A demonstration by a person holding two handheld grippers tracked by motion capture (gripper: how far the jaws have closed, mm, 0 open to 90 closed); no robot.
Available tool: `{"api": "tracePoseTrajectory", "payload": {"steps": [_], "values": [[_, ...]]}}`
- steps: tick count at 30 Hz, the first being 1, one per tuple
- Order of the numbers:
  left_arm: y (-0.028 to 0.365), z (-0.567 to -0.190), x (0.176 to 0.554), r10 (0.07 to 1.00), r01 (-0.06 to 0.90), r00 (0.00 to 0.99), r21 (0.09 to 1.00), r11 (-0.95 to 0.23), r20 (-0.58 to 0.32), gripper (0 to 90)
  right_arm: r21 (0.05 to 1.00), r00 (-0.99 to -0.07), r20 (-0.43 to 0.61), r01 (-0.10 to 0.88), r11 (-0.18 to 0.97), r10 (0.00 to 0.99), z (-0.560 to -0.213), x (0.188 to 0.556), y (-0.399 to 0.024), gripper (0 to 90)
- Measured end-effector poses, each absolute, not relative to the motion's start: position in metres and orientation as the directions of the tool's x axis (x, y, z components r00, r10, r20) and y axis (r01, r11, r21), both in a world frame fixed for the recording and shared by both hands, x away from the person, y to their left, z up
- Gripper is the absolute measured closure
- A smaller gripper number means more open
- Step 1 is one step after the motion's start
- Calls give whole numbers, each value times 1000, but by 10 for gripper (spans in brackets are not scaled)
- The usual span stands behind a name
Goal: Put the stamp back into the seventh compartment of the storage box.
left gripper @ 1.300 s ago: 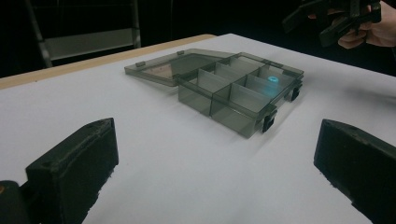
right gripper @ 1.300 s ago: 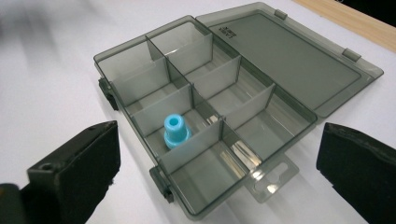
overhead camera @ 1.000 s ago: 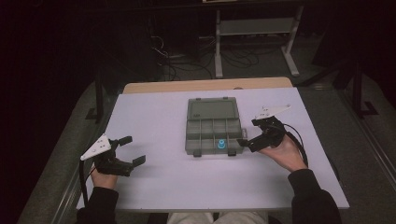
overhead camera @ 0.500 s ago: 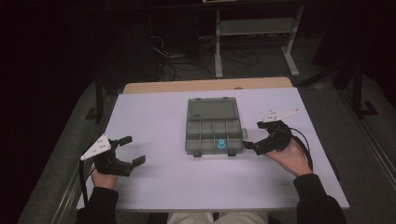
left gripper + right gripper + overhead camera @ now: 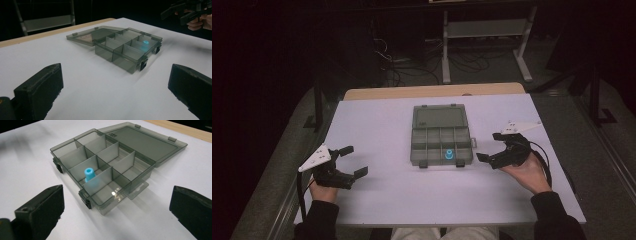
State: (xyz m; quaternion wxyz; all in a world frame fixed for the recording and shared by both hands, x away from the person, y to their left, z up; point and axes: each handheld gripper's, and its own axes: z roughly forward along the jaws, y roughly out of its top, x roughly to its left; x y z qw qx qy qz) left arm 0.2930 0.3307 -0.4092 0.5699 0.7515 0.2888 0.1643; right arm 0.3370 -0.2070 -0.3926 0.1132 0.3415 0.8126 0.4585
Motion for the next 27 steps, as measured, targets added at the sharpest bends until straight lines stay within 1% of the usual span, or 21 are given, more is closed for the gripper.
{"api": "tracePoseTrajectory", "payload": {"steps": [11, 27], "values": [[330, -409, 293, 620, 249, 780, 951, -186, -83, 0, 822, -723, 165, 477, 312, 671, -403, 327, -222, 0], [330, -410, 294, 620, 251, 780, 950, -185, -85, 0, 841, -701, 166, 468, 271, 694, -417, 310, -237, 0]]}}
